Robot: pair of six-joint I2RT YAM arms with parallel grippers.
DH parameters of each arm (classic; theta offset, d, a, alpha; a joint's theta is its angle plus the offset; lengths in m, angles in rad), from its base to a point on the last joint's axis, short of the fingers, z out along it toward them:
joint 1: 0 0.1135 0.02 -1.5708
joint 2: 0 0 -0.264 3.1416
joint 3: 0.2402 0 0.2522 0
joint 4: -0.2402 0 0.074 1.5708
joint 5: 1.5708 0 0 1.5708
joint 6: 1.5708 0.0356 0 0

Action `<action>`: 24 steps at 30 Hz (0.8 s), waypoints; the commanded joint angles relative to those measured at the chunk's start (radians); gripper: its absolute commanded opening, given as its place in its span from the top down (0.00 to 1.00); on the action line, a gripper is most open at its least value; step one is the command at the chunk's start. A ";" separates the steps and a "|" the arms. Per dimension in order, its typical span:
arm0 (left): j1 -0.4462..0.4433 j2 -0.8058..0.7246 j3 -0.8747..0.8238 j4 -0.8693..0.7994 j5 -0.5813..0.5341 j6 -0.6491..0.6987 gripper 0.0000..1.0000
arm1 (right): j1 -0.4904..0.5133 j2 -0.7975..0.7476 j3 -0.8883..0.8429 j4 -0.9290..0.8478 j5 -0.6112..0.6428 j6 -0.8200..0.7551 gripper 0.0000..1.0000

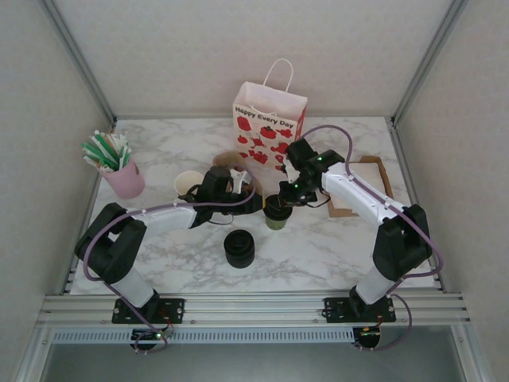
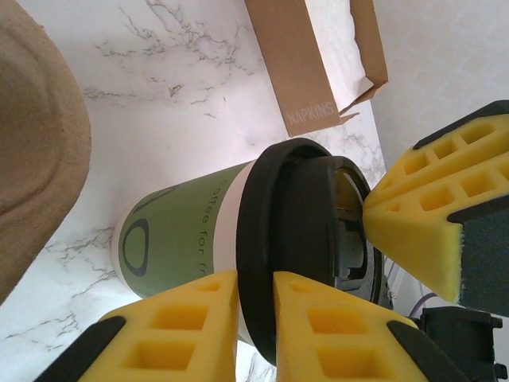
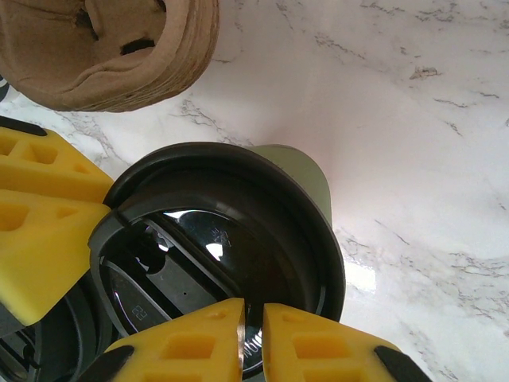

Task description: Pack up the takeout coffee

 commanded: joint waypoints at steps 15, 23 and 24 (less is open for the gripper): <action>-0.047 -0.068 -0.025 -0.140 -0.008 -0.007 0.65 | -0.008 0.077 0.059 -0.045 0.043 -0.014 0.82; -0.075 -0.100 -0.022 -0.156 -0.013 -0.016 0.58 | -0.008 0.090 0.092 -0.058 0.039 -0.025 0.82; -0.075 -0.109 -0.023 -0.163 -0.020 -0.015 0.57 | -0.008 0.087 0.092 -0.061 0.038 -0.025 0.82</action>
